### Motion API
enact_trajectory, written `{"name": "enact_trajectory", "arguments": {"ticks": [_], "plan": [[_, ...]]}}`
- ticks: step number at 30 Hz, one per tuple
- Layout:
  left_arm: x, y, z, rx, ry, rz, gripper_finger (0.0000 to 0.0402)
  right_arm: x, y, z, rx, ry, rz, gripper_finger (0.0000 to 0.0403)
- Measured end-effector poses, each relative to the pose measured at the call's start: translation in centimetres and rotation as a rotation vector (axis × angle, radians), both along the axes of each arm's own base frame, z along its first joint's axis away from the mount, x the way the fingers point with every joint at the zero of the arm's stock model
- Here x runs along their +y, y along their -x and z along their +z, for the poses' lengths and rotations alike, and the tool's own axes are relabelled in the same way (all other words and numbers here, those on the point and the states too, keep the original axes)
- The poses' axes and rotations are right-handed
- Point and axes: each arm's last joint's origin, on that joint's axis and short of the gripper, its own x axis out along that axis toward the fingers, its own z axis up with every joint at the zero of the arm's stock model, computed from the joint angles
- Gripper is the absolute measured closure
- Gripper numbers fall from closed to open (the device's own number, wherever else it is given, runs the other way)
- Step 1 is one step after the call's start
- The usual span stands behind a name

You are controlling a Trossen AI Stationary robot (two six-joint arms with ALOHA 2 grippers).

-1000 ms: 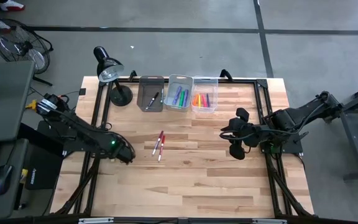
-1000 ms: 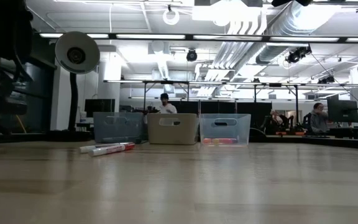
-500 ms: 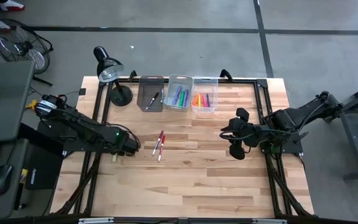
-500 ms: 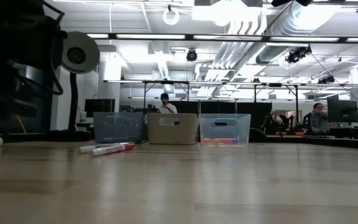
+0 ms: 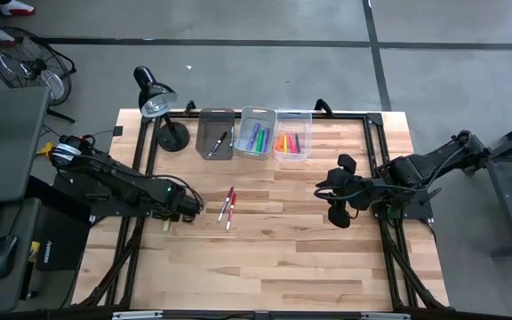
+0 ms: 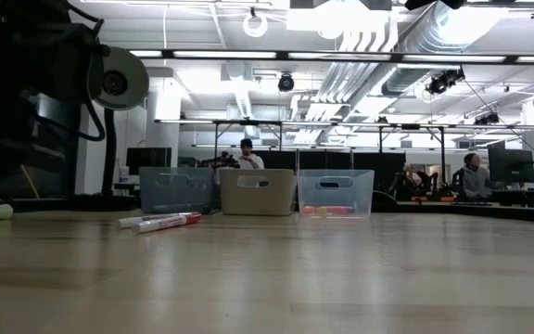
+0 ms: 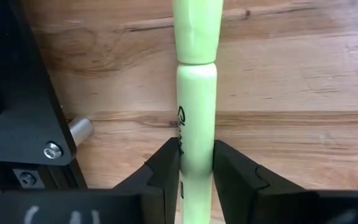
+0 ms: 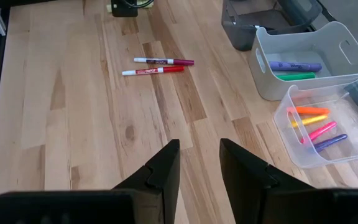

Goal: Pick & Place Markers
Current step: Put the light green highlighter into the white bin

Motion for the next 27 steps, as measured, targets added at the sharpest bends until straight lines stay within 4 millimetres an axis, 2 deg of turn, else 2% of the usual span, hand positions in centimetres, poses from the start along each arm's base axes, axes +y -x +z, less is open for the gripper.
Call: {"name": "enact_trajectory", "arguments": {"ticks": [14,18,27], "plan": [[0.0,-0.1,0.1,-0.006,-0.01,0.002,0.0325,-0.1,0.3,-0.3,0.045,0.02,-0.003,0.03],[0.0,-0.5,0.3,-0.035,-0.026,-0.028,0.0326,-0.6,1.3,-0.4,0.09,0.036,-0.05,0.03],[-0.1,-1.7,1.2,-0.122,-0.069,-0.097,0.0327,-2.0,4.3,0.6,0.068,-0.004,-0.124,0.03]]}}
